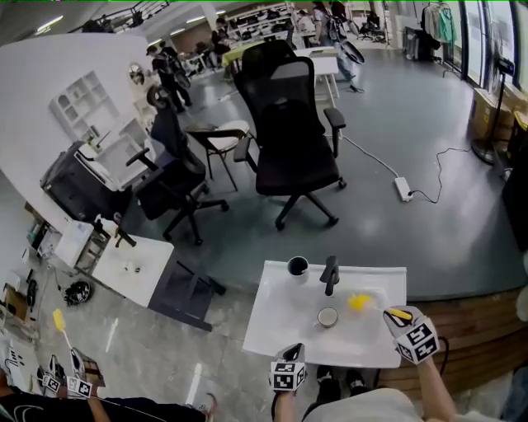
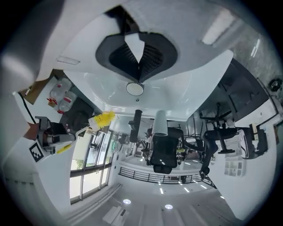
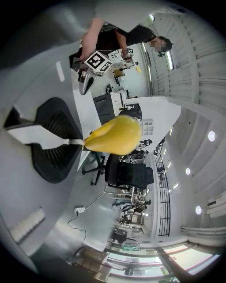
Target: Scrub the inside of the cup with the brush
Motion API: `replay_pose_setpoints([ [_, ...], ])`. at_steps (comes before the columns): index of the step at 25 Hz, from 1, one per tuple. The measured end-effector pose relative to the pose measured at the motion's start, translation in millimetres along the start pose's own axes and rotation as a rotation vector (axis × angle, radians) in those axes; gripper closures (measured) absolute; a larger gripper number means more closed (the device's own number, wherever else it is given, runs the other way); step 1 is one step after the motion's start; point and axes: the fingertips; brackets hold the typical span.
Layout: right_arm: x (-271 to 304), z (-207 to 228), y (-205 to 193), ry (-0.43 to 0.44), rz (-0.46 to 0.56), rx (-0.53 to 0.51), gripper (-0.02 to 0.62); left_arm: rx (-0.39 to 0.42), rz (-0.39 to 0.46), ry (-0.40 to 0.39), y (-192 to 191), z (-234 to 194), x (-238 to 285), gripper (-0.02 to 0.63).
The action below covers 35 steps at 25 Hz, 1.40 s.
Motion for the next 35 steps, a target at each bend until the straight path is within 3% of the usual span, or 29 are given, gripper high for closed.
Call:
replay_pose_setpoints([
  [12,16,-11,-3,-0.087,0.035,0.021,0.557,0.116,-0.089,-0.091,-15,-14,29,0.599],
  [16,27,-12,-1,-0.101,0.033,0.011,0.557,0.186,-0.099,-0.108,-4,-24,43,0.598],
  [22,23,-11,2,-0.146,0.014,0.006,0.557,0.214,-0.136,-0.220,-4,-11,51,0.562],
  [24,25,-12,2,-0.156,0.012,0.010,0.557,0.263,-0.178,-0.241,-9,-12,62,0.510],
  [28,30,-26,1,-0.143,-0.009,-0.011,0.557,0.406,-0.271,-0.267,-18,-13,96,0.476],
  [35,36,-46,3,-0.097,-0.032,-0.072,0.557,0.580,-0.381,-0.349,-33,-16,133,0.455],
])
Point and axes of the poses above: the fingertips, and each gripper's own axes: x forward along the fingers, z to its right, y out of its top, and after that the axes turned 2 degrees about -y, right-handed
